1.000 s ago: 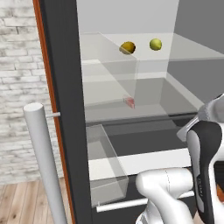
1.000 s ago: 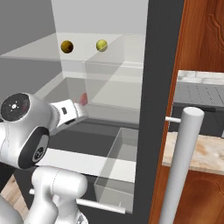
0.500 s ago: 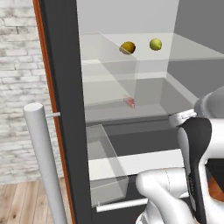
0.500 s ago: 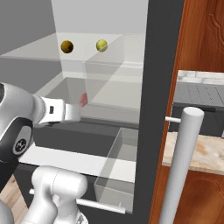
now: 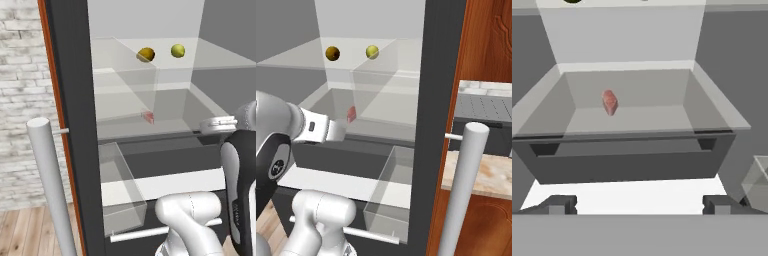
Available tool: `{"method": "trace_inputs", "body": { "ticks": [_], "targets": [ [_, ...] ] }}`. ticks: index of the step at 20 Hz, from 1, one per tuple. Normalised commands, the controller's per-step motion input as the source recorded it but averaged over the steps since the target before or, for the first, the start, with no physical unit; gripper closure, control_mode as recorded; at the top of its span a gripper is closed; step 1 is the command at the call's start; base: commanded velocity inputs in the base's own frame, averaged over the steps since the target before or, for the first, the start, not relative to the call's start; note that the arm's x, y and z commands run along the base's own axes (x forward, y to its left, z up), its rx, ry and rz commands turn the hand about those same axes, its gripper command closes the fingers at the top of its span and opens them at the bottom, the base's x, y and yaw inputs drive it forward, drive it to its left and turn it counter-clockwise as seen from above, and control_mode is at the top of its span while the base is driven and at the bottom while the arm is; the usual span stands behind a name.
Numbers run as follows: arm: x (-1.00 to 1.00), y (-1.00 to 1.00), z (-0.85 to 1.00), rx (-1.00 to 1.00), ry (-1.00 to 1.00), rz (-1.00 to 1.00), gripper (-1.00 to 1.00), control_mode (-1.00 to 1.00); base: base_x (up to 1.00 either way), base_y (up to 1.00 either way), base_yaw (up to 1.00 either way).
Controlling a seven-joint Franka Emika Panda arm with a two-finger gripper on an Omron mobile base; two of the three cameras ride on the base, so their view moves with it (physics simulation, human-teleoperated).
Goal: Place one lemon and one steak in each tupperware on the nearby counter, to pack two identical lunches.
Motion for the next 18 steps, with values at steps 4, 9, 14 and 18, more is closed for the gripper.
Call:
{"method": "trace_inputs", "body": {
  "ticks": [4, 9, 14, 18],
  "targets": [
    [-0.47, 0.05, 0.12, 0.00, -0.06, 0.00, -1.00, -1.00, 0.00, 0.00, 0.00],
    [-0.06, 0.09, 0.47, 0.00, -0.01, 0.00, -1.00, -1.00, 0.00, 0.00, 0.00],
    [0.14, 0.28, 0.53, 0.00, 0.00, 0.00, -1.00, -1.00, 0.00, 0.00, 0.00],
    [0.50, 0.36, 0.32, 0.00, 0.00, 0.00, -1.00, -1.00, 0.00, 0.00, 0.00]
  ]
}}
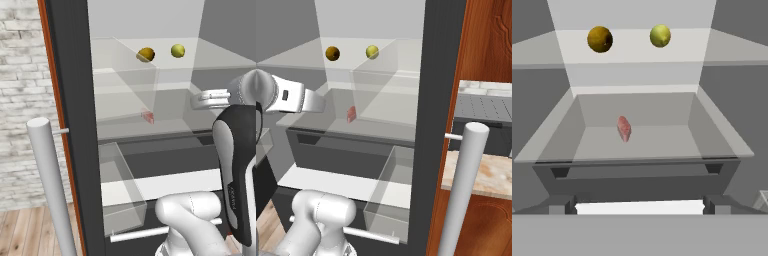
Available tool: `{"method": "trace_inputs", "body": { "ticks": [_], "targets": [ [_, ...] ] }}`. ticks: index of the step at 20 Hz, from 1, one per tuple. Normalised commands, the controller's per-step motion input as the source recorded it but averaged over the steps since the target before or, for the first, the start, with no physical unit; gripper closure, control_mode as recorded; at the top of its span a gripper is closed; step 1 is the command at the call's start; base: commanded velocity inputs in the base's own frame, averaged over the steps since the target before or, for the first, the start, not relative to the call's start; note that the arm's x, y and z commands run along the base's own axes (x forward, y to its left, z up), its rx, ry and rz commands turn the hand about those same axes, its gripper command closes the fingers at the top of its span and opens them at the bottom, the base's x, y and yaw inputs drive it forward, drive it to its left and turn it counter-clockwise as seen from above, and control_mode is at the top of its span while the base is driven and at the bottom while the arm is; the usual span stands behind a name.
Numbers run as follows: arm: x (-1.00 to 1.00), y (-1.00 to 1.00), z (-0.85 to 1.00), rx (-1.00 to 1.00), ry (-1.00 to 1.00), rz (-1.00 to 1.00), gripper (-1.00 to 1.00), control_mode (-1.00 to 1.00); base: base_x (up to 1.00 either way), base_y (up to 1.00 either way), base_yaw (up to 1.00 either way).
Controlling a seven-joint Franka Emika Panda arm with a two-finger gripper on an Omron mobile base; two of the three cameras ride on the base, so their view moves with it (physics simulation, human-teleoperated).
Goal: Place one lemon and one steak in each tupperware on the nearby counter, to pack two identical lunches.
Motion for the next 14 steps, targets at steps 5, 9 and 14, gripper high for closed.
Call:
{"method": "trace_inputs", "body": {
  "ticks": [5, 9, 14],
  "targets": [
    [0.55, 0.14, 0.13, 0.01, 0.00, 0.00, -1.00, -1.00, 0.00, 0.00, 0.00],
    [0.56, 0.00, 0.08, 0.03, 0.00, 0.01, -1.00, -1.00, 0.00, 0.00, 0.00],
    [0.53, 0.02, 0.04, 0.02, -0.08, 0.09, -1.00, -1.00, 0.00, 0.00, 0.00]
  ]
}}
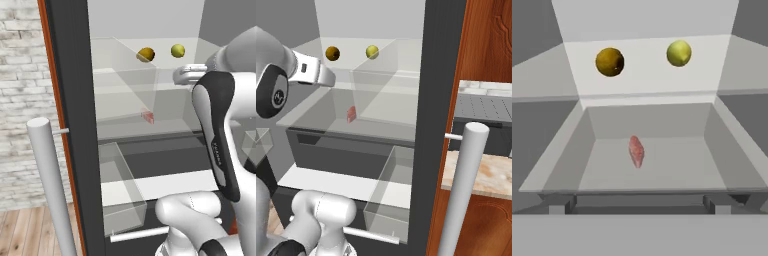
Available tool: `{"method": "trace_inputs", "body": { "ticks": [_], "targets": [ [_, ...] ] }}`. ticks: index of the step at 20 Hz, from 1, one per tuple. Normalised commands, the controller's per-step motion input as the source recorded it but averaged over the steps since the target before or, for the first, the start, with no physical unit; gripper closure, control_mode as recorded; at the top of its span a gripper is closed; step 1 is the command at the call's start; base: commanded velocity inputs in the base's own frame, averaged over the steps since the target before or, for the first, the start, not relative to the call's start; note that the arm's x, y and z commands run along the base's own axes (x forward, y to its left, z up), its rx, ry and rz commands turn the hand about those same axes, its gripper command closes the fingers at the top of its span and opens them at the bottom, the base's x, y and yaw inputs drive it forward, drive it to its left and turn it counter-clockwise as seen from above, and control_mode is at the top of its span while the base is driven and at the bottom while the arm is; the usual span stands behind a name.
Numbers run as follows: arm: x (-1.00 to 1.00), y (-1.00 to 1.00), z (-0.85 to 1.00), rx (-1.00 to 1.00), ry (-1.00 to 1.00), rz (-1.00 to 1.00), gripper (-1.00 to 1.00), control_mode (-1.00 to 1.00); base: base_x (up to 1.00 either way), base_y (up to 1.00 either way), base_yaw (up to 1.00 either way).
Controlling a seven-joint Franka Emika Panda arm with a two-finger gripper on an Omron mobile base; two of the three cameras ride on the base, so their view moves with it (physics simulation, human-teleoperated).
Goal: Place one lemon and one steak in each tupperware on the nearby counter, to pack two identical lunches.
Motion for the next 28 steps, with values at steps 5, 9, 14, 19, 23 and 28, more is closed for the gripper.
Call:
{"method": "trace_inputs", "body": {
  "ticks": [5, 9, 14, 19, 23, 28],
  "targets": [
    [0.57, 0.02, 0.03, 0.03, -0.10, 0.13, -1.00, -1.00, 0.00, 0.00, 0.00],
    [0.70, 0.01, 0.04, 0.04, -0.01, 0.12, -1.00, -1.00, 0.00, 0.00, 0.00],
    [0.71, 0.14, 0.01, 0.02, 0.02, 0.06, -1.00, -1.00, 0.00, 0.00, 0.00],
    [0.56, 0.28, 0.04, 0.00, 0.07, 0.00, -1.00, -1.00, 0.00, 0.00, 0.00],
    [0.53, 0.16, 0.00, 0.00, 0.05, 0.00, -1.00, -1.00, 0.00, 0.00, 0.00],
    [0.66, 0.01, 0.00, 0.00, 0.02, 0.00, -1.00, -1.00, 0.00, 0.00, 0.00]
  ]
}}
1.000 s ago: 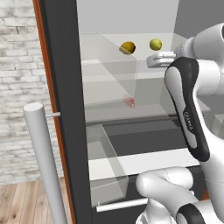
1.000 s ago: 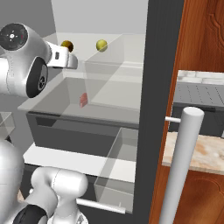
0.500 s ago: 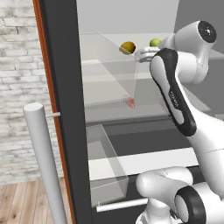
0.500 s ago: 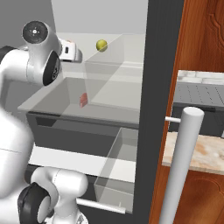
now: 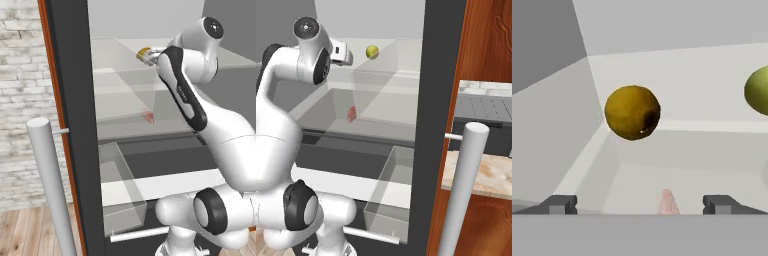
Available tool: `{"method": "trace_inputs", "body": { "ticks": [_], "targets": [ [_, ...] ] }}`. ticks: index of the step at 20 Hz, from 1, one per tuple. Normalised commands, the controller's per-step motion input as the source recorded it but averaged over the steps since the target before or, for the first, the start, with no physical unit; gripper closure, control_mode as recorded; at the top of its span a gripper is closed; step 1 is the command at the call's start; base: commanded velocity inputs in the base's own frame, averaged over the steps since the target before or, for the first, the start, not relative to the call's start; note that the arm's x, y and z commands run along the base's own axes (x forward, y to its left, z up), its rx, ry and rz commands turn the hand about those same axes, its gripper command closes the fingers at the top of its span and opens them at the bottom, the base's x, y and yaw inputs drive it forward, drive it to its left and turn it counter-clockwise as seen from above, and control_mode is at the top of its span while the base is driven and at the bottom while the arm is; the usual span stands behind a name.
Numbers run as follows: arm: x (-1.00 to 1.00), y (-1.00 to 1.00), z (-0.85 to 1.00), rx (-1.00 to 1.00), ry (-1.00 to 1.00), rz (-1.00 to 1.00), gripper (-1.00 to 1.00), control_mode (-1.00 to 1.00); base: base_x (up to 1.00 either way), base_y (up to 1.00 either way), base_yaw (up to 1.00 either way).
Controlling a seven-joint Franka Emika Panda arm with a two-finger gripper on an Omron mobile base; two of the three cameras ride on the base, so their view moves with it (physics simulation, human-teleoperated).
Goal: Place one lemon and one steak in each tupperware on the nearby counter, to pack two identical lunches.
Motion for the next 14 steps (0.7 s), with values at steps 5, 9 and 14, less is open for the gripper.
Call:
{"method": "trace_inputs", "body": {
  "ticks": [5, 9, 14],
  "targets": [
    [0.66, 0.07, 0.00, 0.00, 0.02, 0.00, -1.00, -1.00, 0.00, 0.00, 0.00],
    [0.54, 0.18, 0.00, 0.00, 0.00, 0.00, -1.00, -1.00, 0.00, 0.00, 0.00],
    [0.43, 0.13, 0.00, 0.00, 0.00, -0.02, -1.00, -1.00, 0.00, 0.00, 0.00]
  ]
}}
